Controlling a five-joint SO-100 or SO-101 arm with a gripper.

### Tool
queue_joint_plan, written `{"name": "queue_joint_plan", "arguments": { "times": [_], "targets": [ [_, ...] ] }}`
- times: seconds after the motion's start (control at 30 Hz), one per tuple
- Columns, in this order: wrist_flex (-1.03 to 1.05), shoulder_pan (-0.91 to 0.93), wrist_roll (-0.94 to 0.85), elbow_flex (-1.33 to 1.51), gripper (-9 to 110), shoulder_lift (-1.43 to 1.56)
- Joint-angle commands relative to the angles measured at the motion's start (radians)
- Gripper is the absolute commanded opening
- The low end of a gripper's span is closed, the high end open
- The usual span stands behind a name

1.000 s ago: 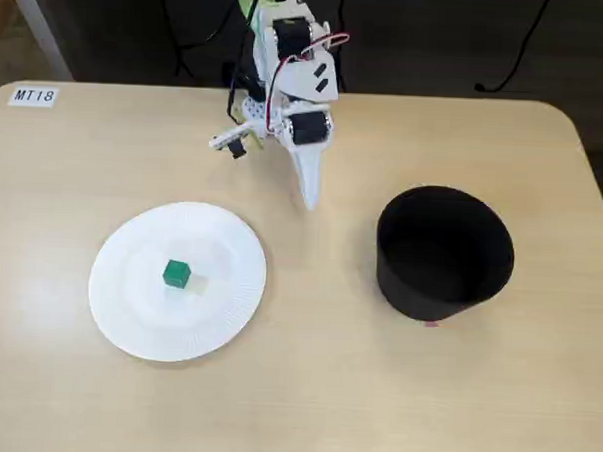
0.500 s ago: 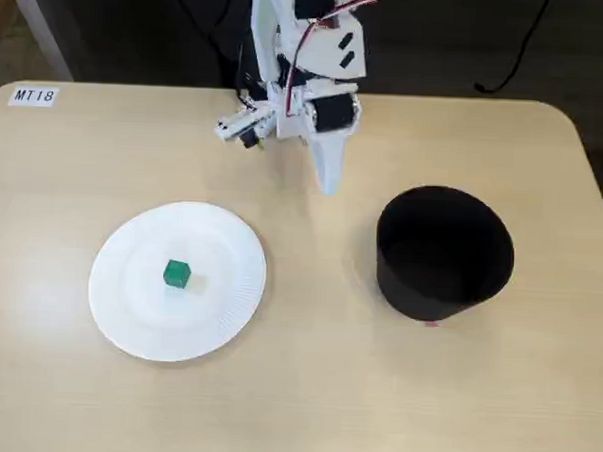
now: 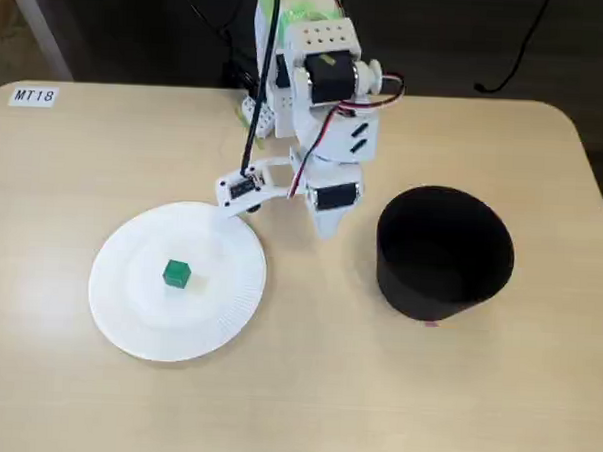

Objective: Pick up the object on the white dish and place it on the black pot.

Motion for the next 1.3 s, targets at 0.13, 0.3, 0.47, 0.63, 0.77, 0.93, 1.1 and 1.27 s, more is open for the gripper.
{"name": "queue_joint_plan", "arguments": {
  "times": [0.13, 0.3, 0.47, 0.63, 0.77, 0.93, 1.1, 1.27],
  "targets": [
    [-0.018, 0.048, 0.025, -0.094, 7, -0.055],
    [-0.017, 0.074, 0.078, -0.094, 23, -0.071],
    [0.008, 0.089, 0.067, -0.094, 28, -0.074],
    [0.032, 0.110, 0.064, -0.094, 28, -0.072],
    [0.060, 0.160, 0.066, -0.094, 27, -0.054],
    [0.078, 0.236, 0.069, -0.094, 27, -0.041],
    [0.075, 0.324, 0.067, -0.094, 26, -0.038],
    [0.058, 0.403, 0.052, -0.095, 26, -0.043]
  ]
}}
